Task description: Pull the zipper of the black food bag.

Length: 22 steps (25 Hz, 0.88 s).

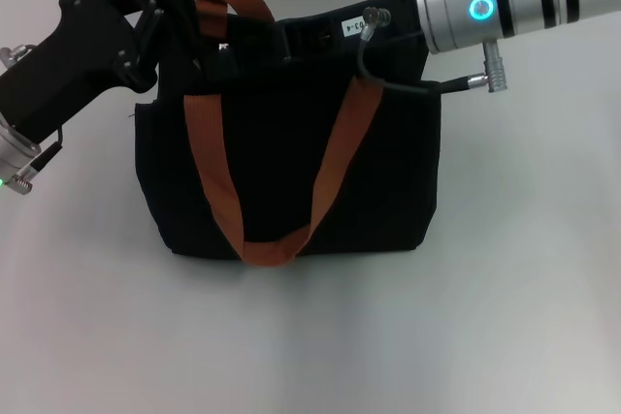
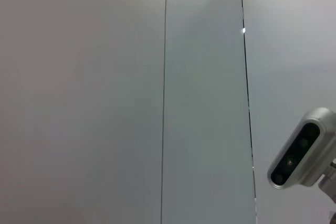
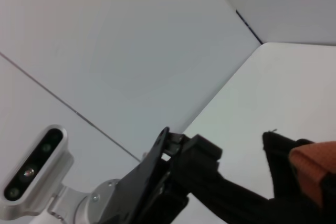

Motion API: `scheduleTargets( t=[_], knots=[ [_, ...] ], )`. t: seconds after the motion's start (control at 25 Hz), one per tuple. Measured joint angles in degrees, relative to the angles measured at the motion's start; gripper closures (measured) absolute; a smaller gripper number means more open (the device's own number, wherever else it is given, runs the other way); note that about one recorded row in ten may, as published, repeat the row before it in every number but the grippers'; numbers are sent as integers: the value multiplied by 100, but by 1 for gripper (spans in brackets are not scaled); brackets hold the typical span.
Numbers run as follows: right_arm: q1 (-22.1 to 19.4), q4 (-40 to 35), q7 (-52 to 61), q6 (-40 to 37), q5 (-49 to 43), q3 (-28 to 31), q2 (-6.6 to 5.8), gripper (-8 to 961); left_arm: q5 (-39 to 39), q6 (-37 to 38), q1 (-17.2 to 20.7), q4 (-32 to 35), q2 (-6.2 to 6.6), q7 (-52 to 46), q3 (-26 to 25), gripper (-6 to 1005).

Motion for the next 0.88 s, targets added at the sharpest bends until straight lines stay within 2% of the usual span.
scheduleTargets(
  t=[0.88],
  knots=[
    [-51, -174, 130, 180, -357, 66, -9, 708, -54, 134, 14, -59, 10, -6, 21, 973]
  ],
)
